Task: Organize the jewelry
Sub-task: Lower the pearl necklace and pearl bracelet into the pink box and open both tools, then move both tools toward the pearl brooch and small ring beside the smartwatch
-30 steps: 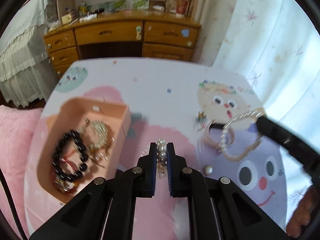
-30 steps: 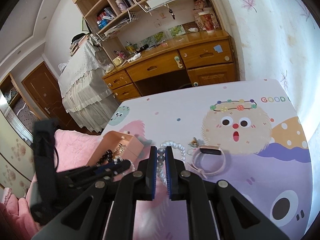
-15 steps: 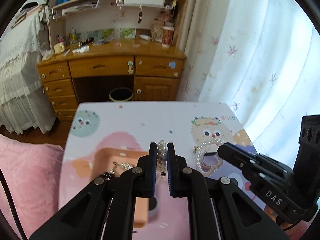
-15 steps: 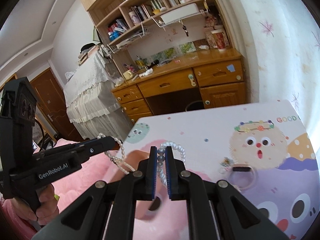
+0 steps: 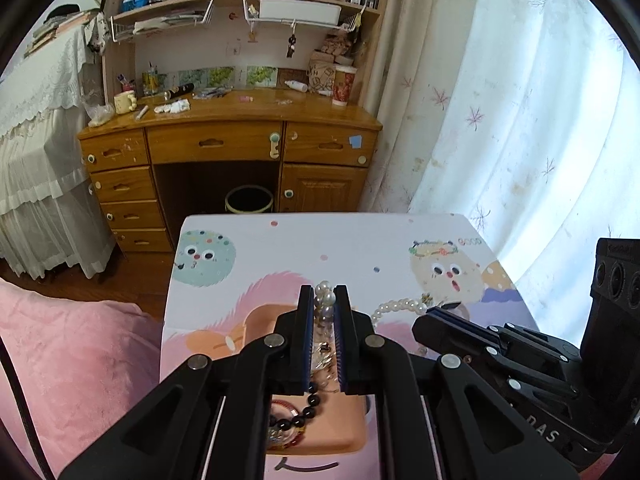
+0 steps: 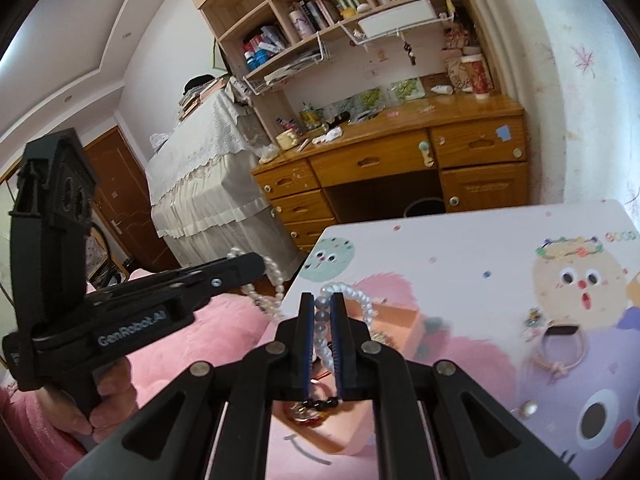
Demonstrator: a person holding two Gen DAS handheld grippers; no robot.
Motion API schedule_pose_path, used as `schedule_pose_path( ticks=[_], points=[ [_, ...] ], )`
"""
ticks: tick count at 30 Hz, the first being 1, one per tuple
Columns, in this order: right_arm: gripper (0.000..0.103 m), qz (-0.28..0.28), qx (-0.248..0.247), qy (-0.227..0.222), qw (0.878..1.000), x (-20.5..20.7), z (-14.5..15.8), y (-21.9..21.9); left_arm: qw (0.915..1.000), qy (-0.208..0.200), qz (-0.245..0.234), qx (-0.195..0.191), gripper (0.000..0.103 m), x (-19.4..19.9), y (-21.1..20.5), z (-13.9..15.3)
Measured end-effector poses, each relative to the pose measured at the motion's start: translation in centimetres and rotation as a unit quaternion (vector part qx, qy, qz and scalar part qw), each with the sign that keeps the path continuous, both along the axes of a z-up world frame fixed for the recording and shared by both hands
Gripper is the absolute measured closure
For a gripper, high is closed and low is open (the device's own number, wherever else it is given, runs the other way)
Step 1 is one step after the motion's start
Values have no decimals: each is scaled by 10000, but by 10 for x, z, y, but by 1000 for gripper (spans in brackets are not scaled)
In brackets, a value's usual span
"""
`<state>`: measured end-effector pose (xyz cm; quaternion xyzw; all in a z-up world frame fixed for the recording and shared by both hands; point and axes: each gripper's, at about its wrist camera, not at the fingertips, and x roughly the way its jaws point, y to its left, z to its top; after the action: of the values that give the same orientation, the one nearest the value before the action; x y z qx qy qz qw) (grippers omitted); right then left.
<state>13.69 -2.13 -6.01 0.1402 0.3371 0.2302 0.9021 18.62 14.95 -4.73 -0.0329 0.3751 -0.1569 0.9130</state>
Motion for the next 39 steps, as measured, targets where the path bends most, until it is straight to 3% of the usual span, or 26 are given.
schedule_pose_path(
  ticks=[13,15,17,19,21,22,23,29,35,39],
  points=[
    [95,-53,-534,754,9957,-27,-63,41,9935,1045,-358,276,96,-1,21,-82],
    [95,-103,-657,883,9939,-32,-72,44,9917,1181,-360,361,92,-2,22,-90],
    [92,-170,-687,1065,9918,-36,-79,45,9893,1334,-341,487,77,-4,22,-98],
    [85,-205,-640,1169,9909,-41,-83,44,9878,1431,-359,493,68,-5,23,-101],
    [70,-273,-629,1148,9910,-47,-83,43,9868,1501,-374,473,50,-5,23,-101],
    [63,-311,-625,1119,9913,-50,-81,43,9867,1508,-344,499,36,-6,23,-100],
    [60,-341,-618,1094,9915,-53,-80,43,9871,1476,-270,565,28,-7,23,-99],
    [47,-475,-654,1025,9914,-67,-71,35,9856,1474,-294,781,21,-14,12,-90],
    [35,-640,-716,1098,9893,-77,-70,13,9853,1522,-276,727,11,-26,-7,-83],
    [29,-750,-895,1250,9853,-81,-74,-9,9833,1659,-246,704,10,-34,-23,-85]
  ],
)
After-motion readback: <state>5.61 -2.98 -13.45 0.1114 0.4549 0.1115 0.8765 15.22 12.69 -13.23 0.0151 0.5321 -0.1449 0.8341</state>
